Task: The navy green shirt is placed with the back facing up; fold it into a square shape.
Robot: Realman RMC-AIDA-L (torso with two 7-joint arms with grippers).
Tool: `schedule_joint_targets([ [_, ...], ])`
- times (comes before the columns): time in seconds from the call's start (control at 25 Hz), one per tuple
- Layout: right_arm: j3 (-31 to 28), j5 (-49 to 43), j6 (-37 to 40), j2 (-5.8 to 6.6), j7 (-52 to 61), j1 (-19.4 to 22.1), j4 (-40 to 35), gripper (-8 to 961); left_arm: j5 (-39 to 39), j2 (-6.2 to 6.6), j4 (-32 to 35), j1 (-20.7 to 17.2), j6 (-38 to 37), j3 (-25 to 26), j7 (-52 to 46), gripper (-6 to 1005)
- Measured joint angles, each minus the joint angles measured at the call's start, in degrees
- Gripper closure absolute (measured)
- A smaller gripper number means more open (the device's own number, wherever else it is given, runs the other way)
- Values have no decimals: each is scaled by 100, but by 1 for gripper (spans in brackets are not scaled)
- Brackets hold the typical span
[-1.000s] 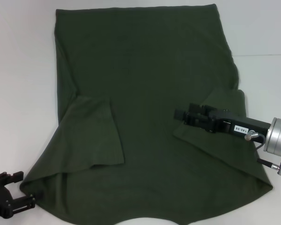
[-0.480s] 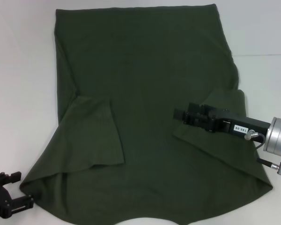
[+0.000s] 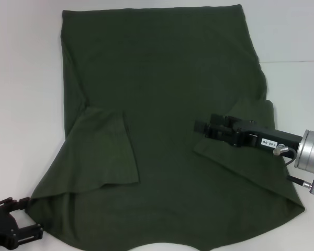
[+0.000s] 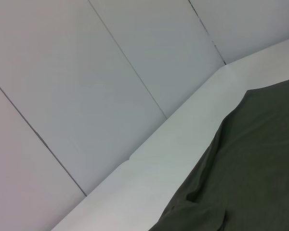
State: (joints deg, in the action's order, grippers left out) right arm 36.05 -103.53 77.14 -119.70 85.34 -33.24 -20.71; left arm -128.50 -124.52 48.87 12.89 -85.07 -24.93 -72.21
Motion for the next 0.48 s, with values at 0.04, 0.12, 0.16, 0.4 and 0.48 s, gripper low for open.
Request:
schedule_joint_targets([
  [0.04,0,0,0,0,0,0,0,45,0,-1,-1,8,-51,-4,-1,185],
  [0.12,-3,0,-4,0,0,1,-1,46,0,0,-6,26,-125,-8,-2,185],
  [0.16,-5,0,-6,0,0,1,-1,46,0,1,-10,35,-160,-9,-3,185],
  [0.4,-17,0,-3,0,0,19,-4,48,0,8,-86,100,-294,-16,-4,184],
  [0.48,-25,0,-3,5,0,23,-4,49,0,13,-128,118,-295,-38,-4,184],
])
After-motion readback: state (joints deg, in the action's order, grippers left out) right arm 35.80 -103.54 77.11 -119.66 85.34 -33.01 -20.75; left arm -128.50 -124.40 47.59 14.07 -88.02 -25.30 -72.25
